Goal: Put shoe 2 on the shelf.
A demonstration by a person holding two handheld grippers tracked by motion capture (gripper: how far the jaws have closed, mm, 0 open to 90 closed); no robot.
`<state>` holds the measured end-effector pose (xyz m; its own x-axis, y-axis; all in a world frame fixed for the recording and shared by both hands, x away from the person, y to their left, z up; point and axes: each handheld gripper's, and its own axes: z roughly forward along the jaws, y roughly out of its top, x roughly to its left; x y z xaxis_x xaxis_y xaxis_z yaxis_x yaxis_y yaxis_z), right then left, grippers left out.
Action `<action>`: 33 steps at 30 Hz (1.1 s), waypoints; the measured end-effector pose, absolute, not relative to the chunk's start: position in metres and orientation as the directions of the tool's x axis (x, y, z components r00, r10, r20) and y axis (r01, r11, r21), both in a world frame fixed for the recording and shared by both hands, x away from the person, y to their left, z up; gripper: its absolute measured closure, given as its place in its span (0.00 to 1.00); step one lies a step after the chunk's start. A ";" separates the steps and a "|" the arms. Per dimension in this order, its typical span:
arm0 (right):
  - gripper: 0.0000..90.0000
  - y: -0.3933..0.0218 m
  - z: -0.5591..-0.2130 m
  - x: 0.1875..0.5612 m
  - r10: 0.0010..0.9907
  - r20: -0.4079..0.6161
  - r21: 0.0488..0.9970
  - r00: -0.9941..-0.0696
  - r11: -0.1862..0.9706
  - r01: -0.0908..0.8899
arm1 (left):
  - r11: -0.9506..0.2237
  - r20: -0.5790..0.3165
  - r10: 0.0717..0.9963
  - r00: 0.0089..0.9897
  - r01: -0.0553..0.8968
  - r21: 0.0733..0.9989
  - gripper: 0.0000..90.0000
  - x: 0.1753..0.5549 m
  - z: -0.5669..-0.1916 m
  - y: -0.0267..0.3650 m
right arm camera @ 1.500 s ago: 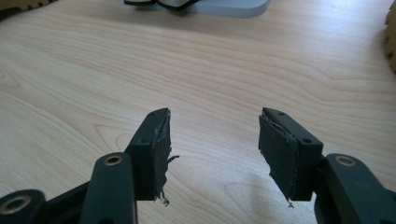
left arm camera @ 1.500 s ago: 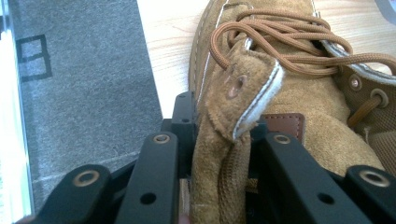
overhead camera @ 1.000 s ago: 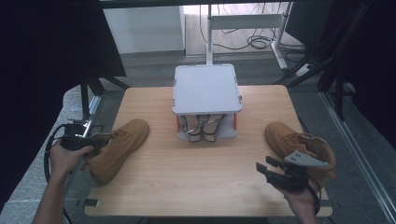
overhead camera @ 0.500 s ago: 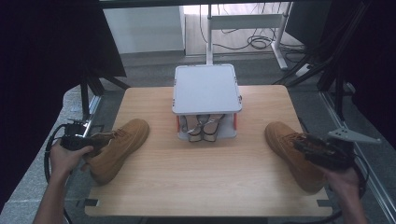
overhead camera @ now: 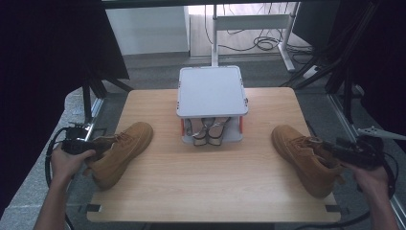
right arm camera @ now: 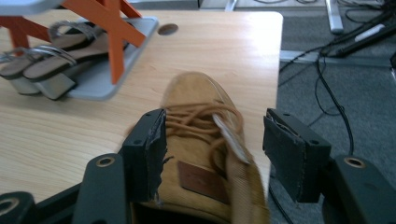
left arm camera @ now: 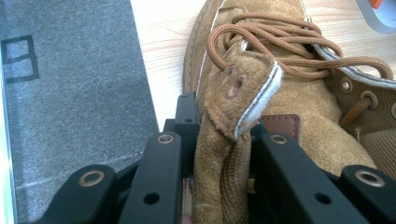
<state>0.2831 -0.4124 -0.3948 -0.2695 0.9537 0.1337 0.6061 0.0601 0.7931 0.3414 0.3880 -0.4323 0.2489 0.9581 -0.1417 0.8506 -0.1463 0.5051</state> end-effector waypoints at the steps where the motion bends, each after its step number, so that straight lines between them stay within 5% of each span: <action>1: 0.44 -0.414 -0.397 0.284 0.955 0.135 0.788 -0.265 0.059 0.613 | -0.146 -0.141 0.958 0.249 0.851 0.505 0.85 0.341 -0.432 0.388; 22: 0.53 -0.410 -0.424 0.322 0.971 0.034 0.596 -0.235 0.169 0.785 | -0.153 -0.137 0.957 0.254 0.849 0.506 0.84 0.341 -0.432 0.388; 29: 0.65 -0.406 -0.435 0.330 0.976 0.000 0.512 -0.218 0.187 0.838 | -0.152 -0.136 0.958 0.253 0.848 0.507 0.83 0.341 -0.432 0.388; 33: 0.81 -0.406 -0.438 0.332 0.975 0.035 0.489 -0.221 0.176 0.854 | -0.152 -0.138 0.957 0.254 0.849 0.505 0.82 0.341 -0.432 0.388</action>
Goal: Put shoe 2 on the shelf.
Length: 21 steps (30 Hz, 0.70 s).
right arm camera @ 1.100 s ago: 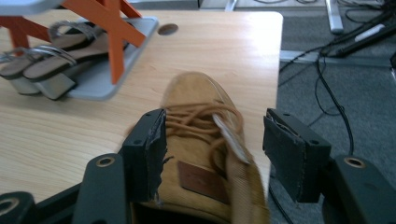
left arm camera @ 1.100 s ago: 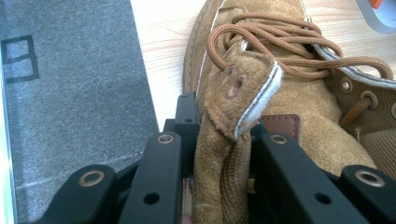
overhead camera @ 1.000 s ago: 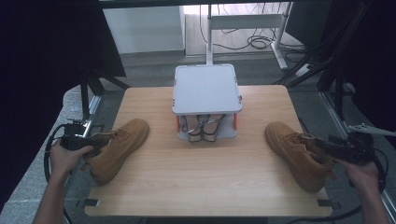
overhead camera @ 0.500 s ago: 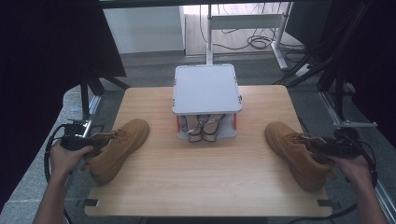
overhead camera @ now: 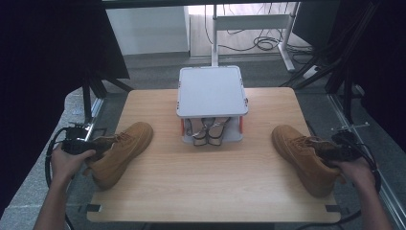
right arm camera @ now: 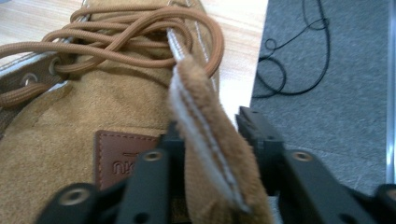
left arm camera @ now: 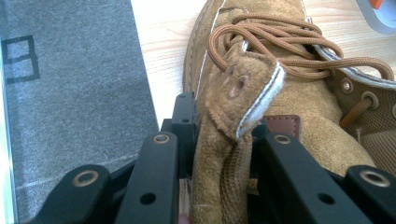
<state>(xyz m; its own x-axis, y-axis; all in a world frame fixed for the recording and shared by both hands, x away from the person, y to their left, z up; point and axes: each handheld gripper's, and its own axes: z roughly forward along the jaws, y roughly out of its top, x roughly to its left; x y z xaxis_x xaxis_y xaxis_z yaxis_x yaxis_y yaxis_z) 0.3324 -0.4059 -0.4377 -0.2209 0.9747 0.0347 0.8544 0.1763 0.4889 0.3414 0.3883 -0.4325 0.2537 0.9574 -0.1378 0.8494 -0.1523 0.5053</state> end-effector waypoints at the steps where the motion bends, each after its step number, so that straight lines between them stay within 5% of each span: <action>1: 0.83 -0.406 -0.438 0.333 0.973 0.044 0.487 -0.225 0.175 0.856 | -0.149 -0.143 0.957 0.253 0.851 0.503 0.81 0.342 -0.433 0.388; 6: 0.91 -0.405 -0.437 0.333 0.974 0.043 0.487 -0.224 0.175 0.855 | -0.151 -0.152 0.956 0.253 0.862 0.484 0.75 0.344 -0.436 0.387; 11: 0.93 -0.406 -0.438 0.331 0.973 0.061 0.505 -0.223 0.163 0.848 | -0.156 -0.128 0.961 0.245 0.862 0.482 0.86 0.345 -0.436 0.384; 21: 0.94 -0.395 -0.435 0.320 0.968 0.058 0.572 -0.243 0.167 0.803 | -0.152 -0.132 0.957 0.260 0.832 0.534 0.90 0.333 -0.429 0.372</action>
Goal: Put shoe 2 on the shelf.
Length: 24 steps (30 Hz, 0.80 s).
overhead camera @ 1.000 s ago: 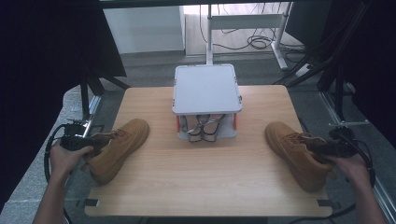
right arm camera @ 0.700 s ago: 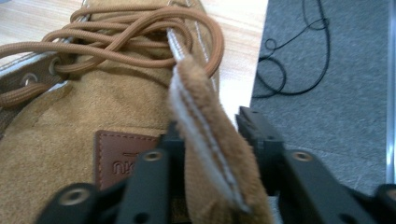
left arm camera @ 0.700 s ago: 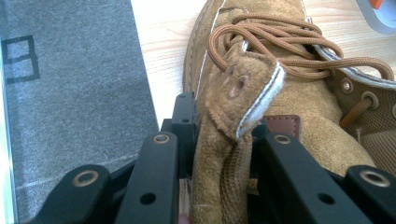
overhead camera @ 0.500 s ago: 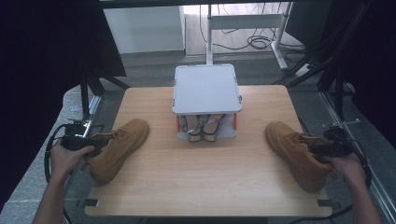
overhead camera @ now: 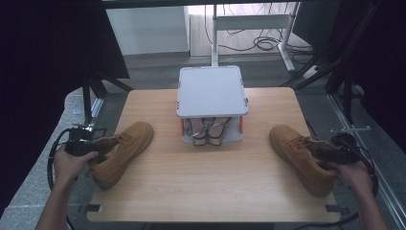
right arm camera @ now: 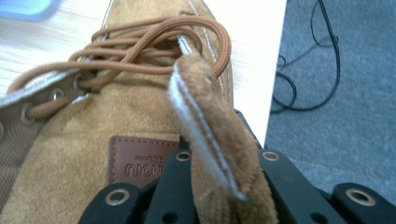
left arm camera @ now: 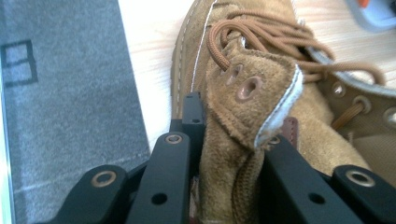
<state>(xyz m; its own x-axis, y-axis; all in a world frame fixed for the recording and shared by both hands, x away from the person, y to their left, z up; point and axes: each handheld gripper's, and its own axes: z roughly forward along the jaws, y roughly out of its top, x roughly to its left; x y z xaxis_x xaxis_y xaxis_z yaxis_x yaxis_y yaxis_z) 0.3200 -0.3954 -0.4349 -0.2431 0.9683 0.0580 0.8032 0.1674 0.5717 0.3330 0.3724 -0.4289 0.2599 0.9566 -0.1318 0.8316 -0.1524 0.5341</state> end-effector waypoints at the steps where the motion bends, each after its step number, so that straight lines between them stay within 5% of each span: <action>1: 0.94 -0.394 -0.434 0.319 0.967 0.061 0.578 -0.249 0.169 0.799 | -0.151 -0.132 0.956 0.262 0.824 0.546 0.90 0.331 -0.427 0.371; 9: 0.94 -0.384 -0.429 0.311 0.960 0.062 0.639 -0.273 0.172 0.749 | -0.136 -0.178 0.938 0.298 0.787 0.601 0.90 0.322 -0.414 0.360; 24: 0.94 -0.381 -0.414 0.301 0.947 0.212 0.745 -0.241 0.003 0.667 | 0.006 -0.309 0.905 0.292 0.718 0.696 0.90 0.314 -0.402 0.358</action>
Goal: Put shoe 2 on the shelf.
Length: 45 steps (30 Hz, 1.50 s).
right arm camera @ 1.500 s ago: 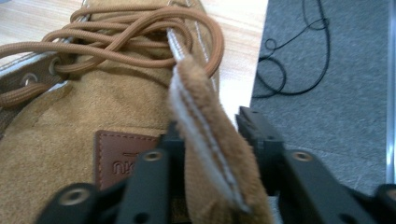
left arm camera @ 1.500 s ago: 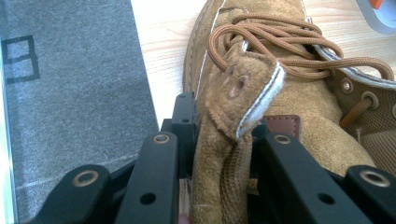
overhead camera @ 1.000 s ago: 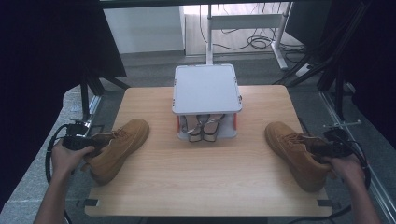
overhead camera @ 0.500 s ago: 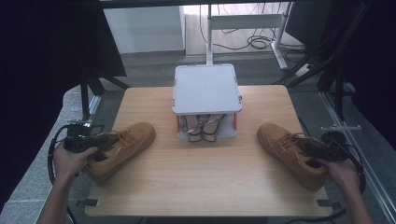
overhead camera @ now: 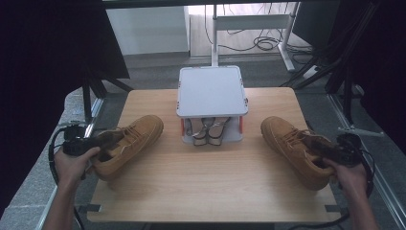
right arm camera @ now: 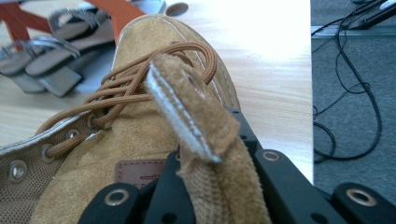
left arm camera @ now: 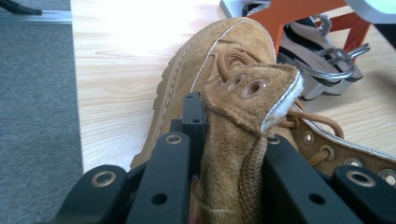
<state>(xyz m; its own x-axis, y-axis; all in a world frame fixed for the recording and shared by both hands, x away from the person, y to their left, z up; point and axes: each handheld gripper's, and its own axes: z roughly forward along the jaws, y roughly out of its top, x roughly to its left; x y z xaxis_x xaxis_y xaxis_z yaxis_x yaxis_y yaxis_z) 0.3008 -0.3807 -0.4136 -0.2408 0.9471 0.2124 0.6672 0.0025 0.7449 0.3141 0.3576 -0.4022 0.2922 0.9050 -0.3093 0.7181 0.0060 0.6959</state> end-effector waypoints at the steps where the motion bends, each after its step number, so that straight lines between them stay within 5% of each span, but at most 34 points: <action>1: 0.94 -0.380 -0.413 0.300 0.947 0.221 0.748 -0.235 -0.010 0.663 | 0.014 -0.319 0.901 0.293 0.718 0.696 0.90 0.314 -0.403 0.357; 45: 0.93 -0.366 -0.360 0.300 0.899 0.392 0.837 -0.195 -0.260 0.482 | 0.186 -0.396 0.879 0.267 0.571 0.799 0.89 0.310 -0.354 0.346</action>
<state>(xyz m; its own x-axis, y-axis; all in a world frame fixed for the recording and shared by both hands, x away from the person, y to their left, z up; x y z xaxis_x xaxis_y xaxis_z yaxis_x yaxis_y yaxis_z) 0.2999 -0.3658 -0.3599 -0.1945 0.8993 0.3917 0.4820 -0.2601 0.8366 0.3097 0.3458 -0.3544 0.2674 0.8786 -0.3957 0.5714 0.1861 0.7993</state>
